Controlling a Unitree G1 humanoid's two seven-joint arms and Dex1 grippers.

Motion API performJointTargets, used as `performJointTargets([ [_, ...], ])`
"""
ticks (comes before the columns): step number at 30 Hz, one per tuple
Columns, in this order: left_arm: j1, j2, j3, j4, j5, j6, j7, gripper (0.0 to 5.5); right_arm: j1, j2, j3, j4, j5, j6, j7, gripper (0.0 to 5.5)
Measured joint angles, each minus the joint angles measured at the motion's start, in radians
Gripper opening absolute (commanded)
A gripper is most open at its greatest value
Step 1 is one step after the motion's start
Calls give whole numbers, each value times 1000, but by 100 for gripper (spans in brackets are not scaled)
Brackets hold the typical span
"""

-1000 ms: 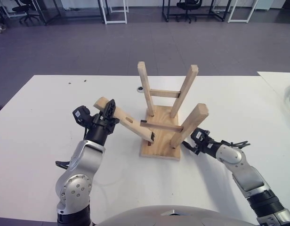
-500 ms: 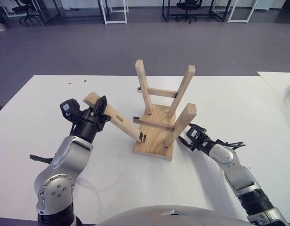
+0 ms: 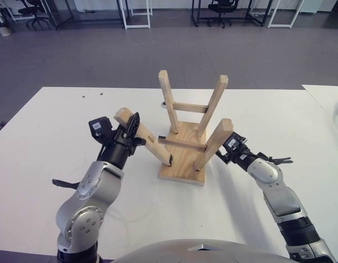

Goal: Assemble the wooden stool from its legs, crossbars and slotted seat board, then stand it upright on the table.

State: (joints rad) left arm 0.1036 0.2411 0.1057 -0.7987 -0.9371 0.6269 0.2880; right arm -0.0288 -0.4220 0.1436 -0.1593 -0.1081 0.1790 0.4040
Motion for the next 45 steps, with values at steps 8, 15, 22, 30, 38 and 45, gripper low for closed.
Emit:
performJointTargets([
  [8,-87,89,-150,0,167,32,-23,102,-54,66,-92,-93,145,96,-1,349],
  [15,-120,76,-276,-8,330,37,5,104,-94,69,-114,-178,186,176,3,349],
  [22,-92,181,-411,50,517,55,-127,246,-115,68,-131,-189,187,207,-3,349],
  [30,-54,49,-318,69,396,20,-247,339,-115,118,-239,-238,324,269,-25,349],
  [38,-69,186,68,-58,-20,-24,-471,339,-205,77,-584,-402,952,491,-62,349],
  [45,-628,414,224,140,-311,-31,-388,339,-410,-127,-678,-488,1557,539,-266,349],
])
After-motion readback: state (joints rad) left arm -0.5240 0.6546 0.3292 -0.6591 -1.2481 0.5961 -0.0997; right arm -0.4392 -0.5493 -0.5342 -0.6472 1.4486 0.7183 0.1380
